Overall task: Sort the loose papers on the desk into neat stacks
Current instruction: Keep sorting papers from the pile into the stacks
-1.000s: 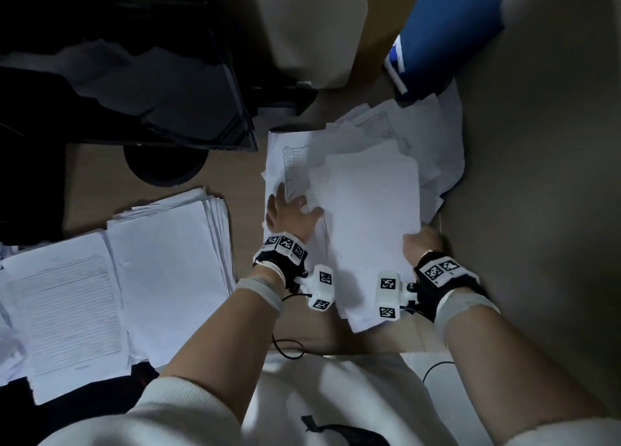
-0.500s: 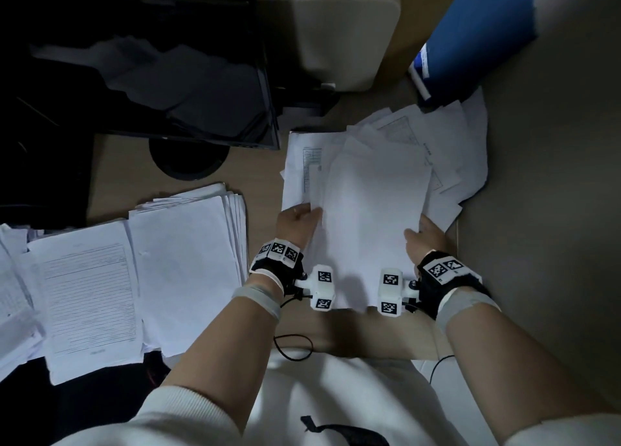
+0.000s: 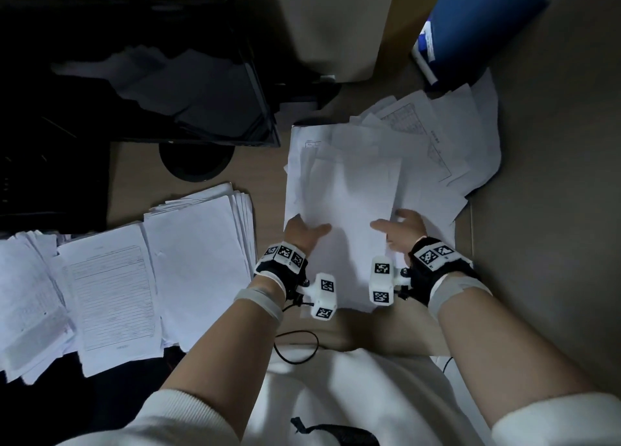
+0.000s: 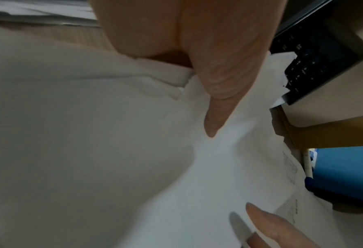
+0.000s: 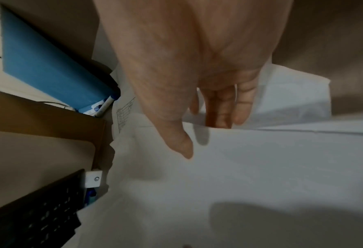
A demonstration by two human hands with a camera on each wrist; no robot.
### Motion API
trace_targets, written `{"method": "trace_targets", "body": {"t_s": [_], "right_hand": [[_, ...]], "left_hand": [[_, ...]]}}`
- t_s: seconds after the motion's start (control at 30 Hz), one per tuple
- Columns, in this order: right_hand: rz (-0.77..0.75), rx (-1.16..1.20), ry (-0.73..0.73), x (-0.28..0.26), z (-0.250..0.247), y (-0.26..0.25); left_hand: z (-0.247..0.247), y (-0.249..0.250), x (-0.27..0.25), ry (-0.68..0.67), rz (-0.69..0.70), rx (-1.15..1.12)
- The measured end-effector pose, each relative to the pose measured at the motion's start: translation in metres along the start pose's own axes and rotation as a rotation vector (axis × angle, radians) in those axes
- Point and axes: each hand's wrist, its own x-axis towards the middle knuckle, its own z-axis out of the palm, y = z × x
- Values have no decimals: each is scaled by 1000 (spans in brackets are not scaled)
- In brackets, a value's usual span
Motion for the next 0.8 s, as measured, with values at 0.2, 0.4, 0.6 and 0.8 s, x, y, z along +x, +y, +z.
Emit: {"method": "trace_targets", "body": {"t_s": [0.2, 0.4, 0.6, 0.8], "right_hand": [[-86, -94, -131, -4, 9, 5], [-115, -176, 90, 4, -6, 3], [41, -273, 258, 25, -27, -18], [52, 119, 141, 37, -9, -22]], "left_hand": [[-2, -7, 6, 35, -106, -190], [14, -2, 8, 47, -117, -269], [19, 7, 14, 43, -166, -297], [24, 12, 13, -65, -142, -206]]}}
